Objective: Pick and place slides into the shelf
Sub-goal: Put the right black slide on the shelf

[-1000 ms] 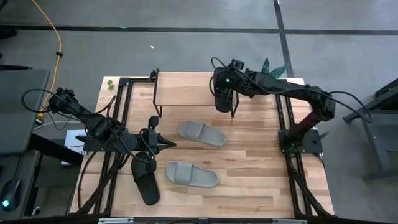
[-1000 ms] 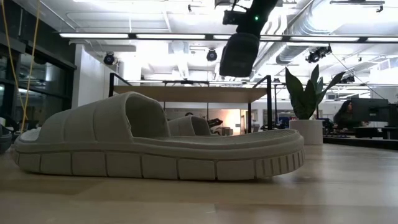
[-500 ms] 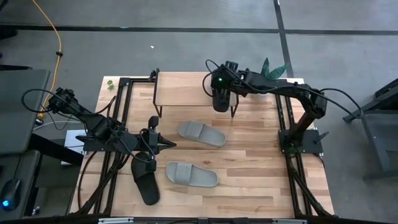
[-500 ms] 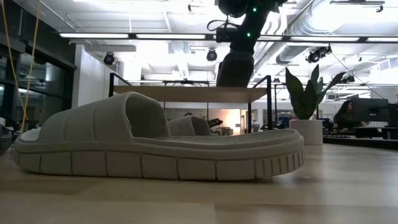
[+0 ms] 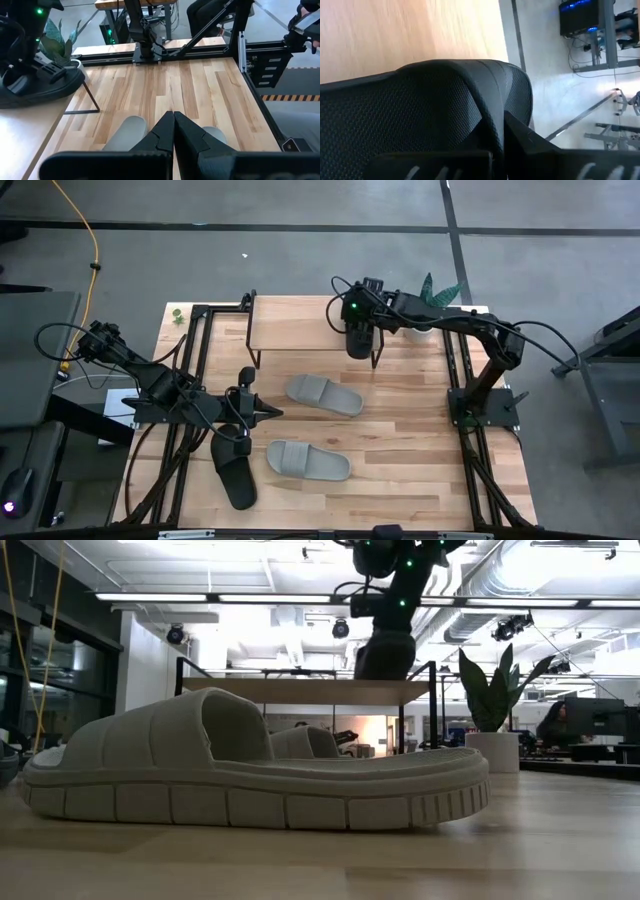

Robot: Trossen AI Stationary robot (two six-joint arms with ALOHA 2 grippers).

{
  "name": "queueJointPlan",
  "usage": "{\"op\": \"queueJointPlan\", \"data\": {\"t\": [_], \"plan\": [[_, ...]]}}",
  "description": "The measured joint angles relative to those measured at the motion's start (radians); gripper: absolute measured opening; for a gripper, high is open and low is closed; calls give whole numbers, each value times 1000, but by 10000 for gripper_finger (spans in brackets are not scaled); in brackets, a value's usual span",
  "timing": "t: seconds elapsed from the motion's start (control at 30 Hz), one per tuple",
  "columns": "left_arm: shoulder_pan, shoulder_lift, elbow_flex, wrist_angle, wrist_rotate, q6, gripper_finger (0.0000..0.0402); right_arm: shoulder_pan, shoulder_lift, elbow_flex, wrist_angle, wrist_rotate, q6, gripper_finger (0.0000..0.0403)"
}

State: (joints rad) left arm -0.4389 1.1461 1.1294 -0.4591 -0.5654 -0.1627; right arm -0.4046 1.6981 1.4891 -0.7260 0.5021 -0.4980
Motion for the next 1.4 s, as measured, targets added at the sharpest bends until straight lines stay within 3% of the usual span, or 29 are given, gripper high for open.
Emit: {"op": "queueJointPlan", "data": {"t": [1.4], "plan": [[0, 4, 0, -7, 12, -3, 1, -80, -2, 0, -56, -38, -7, 0]]}}
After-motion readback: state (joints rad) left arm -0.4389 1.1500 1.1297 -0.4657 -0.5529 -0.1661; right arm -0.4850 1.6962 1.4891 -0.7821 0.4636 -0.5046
